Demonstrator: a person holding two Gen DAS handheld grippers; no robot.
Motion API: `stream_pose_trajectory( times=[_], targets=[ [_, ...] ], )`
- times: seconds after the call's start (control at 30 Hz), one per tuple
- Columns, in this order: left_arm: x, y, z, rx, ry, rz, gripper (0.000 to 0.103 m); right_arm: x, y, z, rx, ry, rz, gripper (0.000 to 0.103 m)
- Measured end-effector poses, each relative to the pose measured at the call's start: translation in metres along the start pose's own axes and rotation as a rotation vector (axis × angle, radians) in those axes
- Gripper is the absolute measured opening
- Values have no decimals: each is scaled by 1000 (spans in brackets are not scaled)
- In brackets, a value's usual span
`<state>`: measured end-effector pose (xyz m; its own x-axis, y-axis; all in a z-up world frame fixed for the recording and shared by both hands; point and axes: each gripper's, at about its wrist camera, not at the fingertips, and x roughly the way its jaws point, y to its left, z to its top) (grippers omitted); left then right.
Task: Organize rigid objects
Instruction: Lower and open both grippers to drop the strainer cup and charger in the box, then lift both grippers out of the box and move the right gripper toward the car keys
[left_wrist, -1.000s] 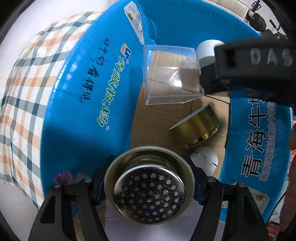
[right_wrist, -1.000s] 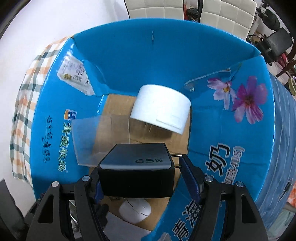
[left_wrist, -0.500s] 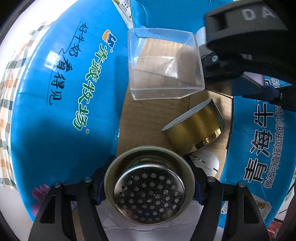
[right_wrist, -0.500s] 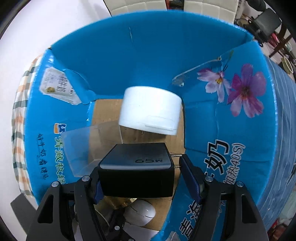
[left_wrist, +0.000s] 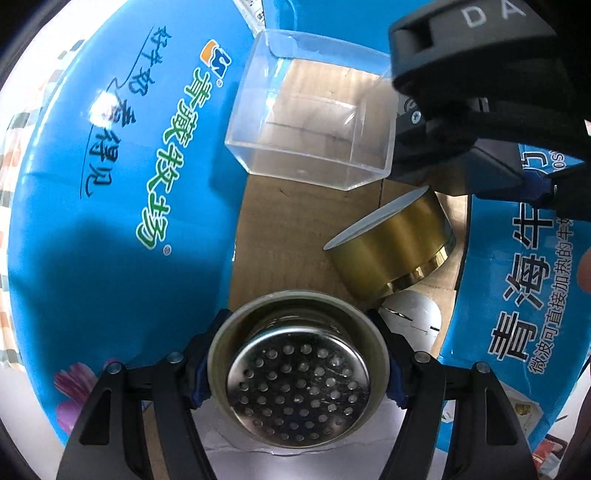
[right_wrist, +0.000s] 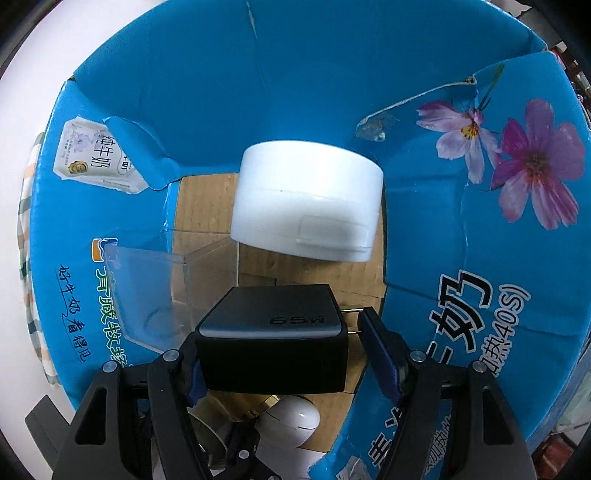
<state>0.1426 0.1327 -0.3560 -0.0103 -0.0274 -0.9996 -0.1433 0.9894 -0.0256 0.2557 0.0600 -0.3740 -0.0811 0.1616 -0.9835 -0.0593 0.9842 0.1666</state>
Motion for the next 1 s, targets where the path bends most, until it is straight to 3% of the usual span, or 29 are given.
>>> stream_pose_trajectory(
  times=[0.07,0.2,0.73,0.87,0.9,0.93,1.0],
  targets=[
    [1,3,1,-15,3,-4,70,2,0,1,2,9,0,73],
    [-8,3,2,-13,-45,1,91,6,2,2,-2,20,-3,73],
    [-31,7,-4,-29,-120,49,91,-19,19,0,-21,26,9,81],
    [-46,11,-9,-48,-172,60,91,-37,23,-3,-25,5,19,91],
    [-50,12,-10,-53,-179,58,92,-42,24,-4,-29,-2,16,94],
    [-56,16,-10,-56,-187,55,101,-47,26,-5,-35,-11,12,94],
    [-66,19,-16,-62,-214,56,103,-58,28,-9,-50,-29,5,94]
  ],
)
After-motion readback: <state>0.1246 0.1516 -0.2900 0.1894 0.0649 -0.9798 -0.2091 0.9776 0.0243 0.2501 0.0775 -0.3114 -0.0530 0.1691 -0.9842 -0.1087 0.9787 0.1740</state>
